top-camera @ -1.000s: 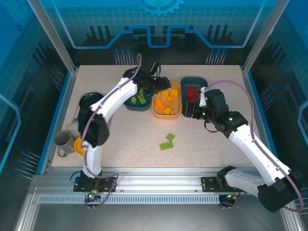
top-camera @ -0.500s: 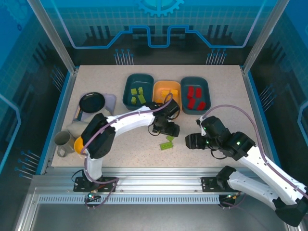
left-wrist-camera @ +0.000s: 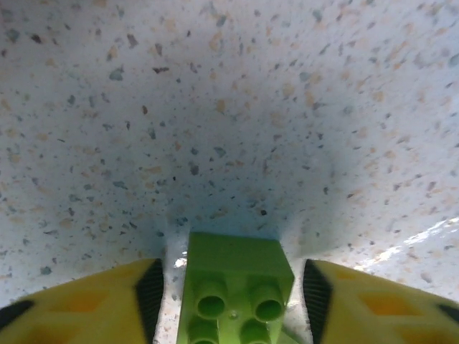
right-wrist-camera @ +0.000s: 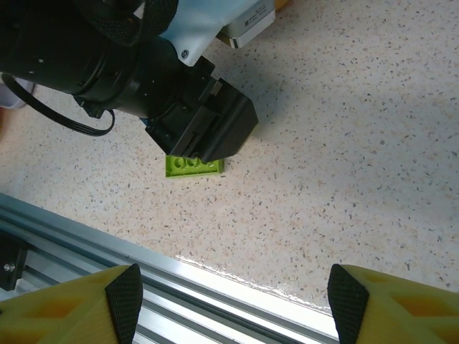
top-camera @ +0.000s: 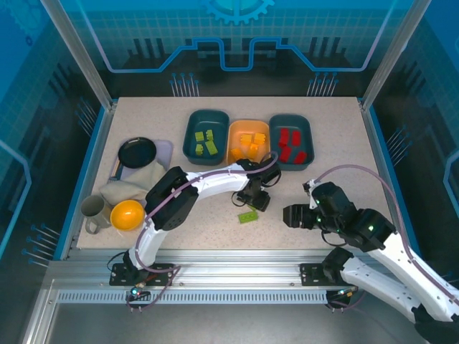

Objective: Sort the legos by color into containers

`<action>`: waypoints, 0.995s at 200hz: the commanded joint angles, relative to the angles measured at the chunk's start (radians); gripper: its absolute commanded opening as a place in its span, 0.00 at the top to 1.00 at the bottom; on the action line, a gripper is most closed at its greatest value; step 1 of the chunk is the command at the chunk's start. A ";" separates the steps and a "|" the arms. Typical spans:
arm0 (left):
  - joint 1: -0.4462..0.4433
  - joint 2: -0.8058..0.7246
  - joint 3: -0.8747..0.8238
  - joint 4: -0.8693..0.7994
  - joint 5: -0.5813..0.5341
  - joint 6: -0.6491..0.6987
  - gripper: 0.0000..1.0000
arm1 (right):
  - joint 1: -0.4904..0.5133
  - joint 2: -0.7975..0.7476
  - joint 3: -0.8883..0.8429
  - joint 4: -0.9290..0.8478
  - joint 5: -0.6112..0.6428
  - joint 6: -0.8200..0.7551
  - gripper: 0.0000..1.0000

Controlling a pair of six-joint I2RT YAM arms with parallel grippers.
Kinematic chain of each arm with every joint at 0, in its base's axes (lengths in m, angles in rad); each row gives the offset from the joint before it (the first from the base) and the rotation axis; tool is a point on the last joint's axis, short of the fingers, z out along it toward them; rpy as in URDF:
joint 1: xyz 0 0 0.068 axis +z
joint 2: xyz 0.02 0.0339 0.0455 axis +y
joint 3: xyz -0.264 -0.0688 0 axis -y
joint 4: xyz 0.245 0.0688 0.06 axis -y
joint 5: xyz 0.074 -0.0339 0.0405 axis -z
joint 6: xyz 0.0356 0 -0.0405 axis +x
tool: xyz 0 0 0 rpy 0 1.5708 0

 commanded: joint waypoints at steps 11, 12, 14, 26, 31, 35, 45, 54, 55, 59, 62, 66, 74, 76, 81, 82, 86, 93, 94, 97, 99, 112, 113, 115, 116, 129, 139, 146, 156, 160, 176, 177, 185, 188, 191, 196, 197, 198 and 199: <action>-0.019 0.024 0.029 -0.023 -0.019 0.014 0.57 | 0.013 -0.028 -0.026 -0.006 -0.001 0.043 0.28; -0.019 0.025 0.029 -0.023 -0.020 0.013 0.57 | 0.013 -0.028 -0.026 -0.006 -0.002 0.043 0.28; -0.019 0.025 0.028 -0.023 -0.020 0.012 0.58 | 0.014 -0.027 -0.025 -0.005 -0.002 0.043 0.28; -0.019 0.022 0.020 -0.020 -0.028 0.006 0.65 | 0.014 -0.022 -0.026 -0.001 -0.001 0.044 0.28; -0.020 0.019 0.016 -0.017 -0.034 0.005 0.68 | 0.014 -0.019 -0.026 0.002 -0.001 0.045 0.28; -0.019 0.013 0.014 -0.017 -0.042 0.003 0.70 | 0.013 -0.017 -0.026 0.005 -0.001 0.045 0.28; -0.019 -0.004 0.011 -0.015 -0.063 -0.003 0.72 | 0.014 -0.010 -0.024 0.014 -0.002 0.042 0.28; -0.018 -0.025 0.018 -0.021 -0.087 -0.007 0.73 | 0.014 -0.001 -0.020 0.023 -0.005 0.035 0.28; -0.018 -0.029 0.019 -0.022 -0.089 -0.008 0.73 | 0.014 0.000 -0.020 0.024 -0.006 0.034 0.28; -0.014 -0.040 0.027 -0.028 -0.100 -0.011 0.74 | 0.013 0.005 -0.018 0.028 -0.010 0.029 0.28; -0.011 -0.049 0.033 -0.033 -0.106 -0.015 0.74 | 0.013 0.009 -0.015 0.032 -0.011 0.027 0.28; -0.005 -0.063 0.039 -0.040 -0.111 -0.021 0.74 | 0.013 0.015 -0.012 0.038 -0.013 0.022 0.28; 0.013 -0.093 0.055 -0.051 -0.112 -0.041 0.74 | 0.013 0.029 -0.005 0.056 -0.020 0.010 0.28; 0.020 -0.103 0.058 -0.053 -0.111 -0.047 0.74 | 0.013 0.033 -0.002 0.061 -0.022 0.008 0.28; 0.036 -0.124 0.065 -0.057 -0.108 -0.060 0.75 | 0.014 0.045 0.001 0.078 -0.027 0.000 0.28; 0.040 -0.129 0.066 -0.058 -0.108 -0.063 0.75 | 0.014 0.047 0.003 0.082 -0.028 -0.002 0.28; 0.056 -0.147 0.071 -0.059 -0.104 -0.075 0.75 | 0.013 0.058 0.006 0.098 -0.032 -0.009 0.28; 0.087 -0.176 0.079 -0.058 -0.093 -0.094 0.74 | 0.014 0.081 0.013 0.132 -0.039 -0.019 0.28; 0.091 -0.181 0.080 -0.058 -0.091 -0.096 0.74 | 0.013 0.085 0.013 0.135 -0.040 -0.021 0.28; 0.105 -0.194 0.081 -0.057 -0.087 -0.103 0.74 | 0.013 0.097 0.018 0.151 -0.043 -0.026 0.28; 0.114 -0.204 0.084 -0.056 -0.084 -0.107 0.74 | 0.012 0.106 0.022 0.165 -0.045 -0.029 0.28; 0.186 -0.246 0.094 -0.044 -0.051 -0.139 0.74 | 0.006 0.180 0.045 0.245 -0.065 -0.044 0.28; 0.193 -0.249 0.095 -0.043 -0.047 -0.142 0.74 | 0.006 0.188 0.046 0.252 -0.068 -0.046 0.27; 0.202 -0.253 0.096 -0.040 -0.038 -0.147 0.74 | 0.004 0.200 0.052 0.266 -0.071 -0.047 0.27; 0.210 -0.254 0.098 -0.038 -0.035 -0.147 0.74 | 0.002 0.208 0.054 0.272 -0.074 -0.049 0.27; 0.296 -0.268 0.104 -0.019 0.017 -0.181 0.74 | -0.009 0.295 0.084 0.364 -0.096 -0.056 0.27; 0.357 -0.263 0.110 0.008 0.054 -0.205 0.74 | -0.017 0.366 0.135 0.438 -0.099 -0.055 0.27; 0.406 -0.252 0.116 0.026 0.086 -0.227 0.74 | -0.025 0.410 0.152 0.499 -0.101 -0.053 0.26; 0.469 -0.228 0.133 0.061 0.127 -0.256 0.74 | -0.042 0.464 0.171 0.592 -0.106 -0.048 0.26; 0.489 -0.215 0.141 0.075 0.139 -0.266 0.73 | -0.050 0.487 0.179 0.629 -0.108 -0.042 0.26; 0.558 -0.139 0.210 0.104 0.179 -0.303 0.73 | -0.099 0.590 0.231 0.724 -0.128 -0.004 0.26; 0.562 -0.133 0.216 0.105 0.180 -0.306 0.73 | -0.107 0.603 0.240 0.730 -0.132 0.000 0.26; 0.588 -0.082 0.268 0.109 0.198 -0.324 0.73 | -0.133 0.654 0.274 0.744 -0.146 0.025 0.26; 0.595 -0.062 0.287 0.108 0.203 -0.328 0.73 | -0.145 0.674 0.288 0.750 -0.151 0.034 0.26; 0.603 -0.043 0.311 0.104 0.207 -0.332 0.73 | -0.152 0.695 0.299 0.755 -0.159 0.043 0.26; 0.612 -0.011 0.355 0.098 0.209 -0.338 0.73 | -0.171 0.728 0.322 0.765 -0.171 0.058 0.26; 0.614 -0.001 0.364 0.096 0.209 -0.339 0.73 | -0.174 0.734 0.326 0.768 -0.172 0.063 0.26; 0.617 0.008 0.373 0.093 0.209 -0.340 0.73 | -0.178 0.740 0.330 0.770 -0.174 0.066 0.26; 0.619 0.016 0.381 0.091 0.209 -0.341 0.73 | -0.181 0.743 0.333 0.773 -0.177 0.070 0.26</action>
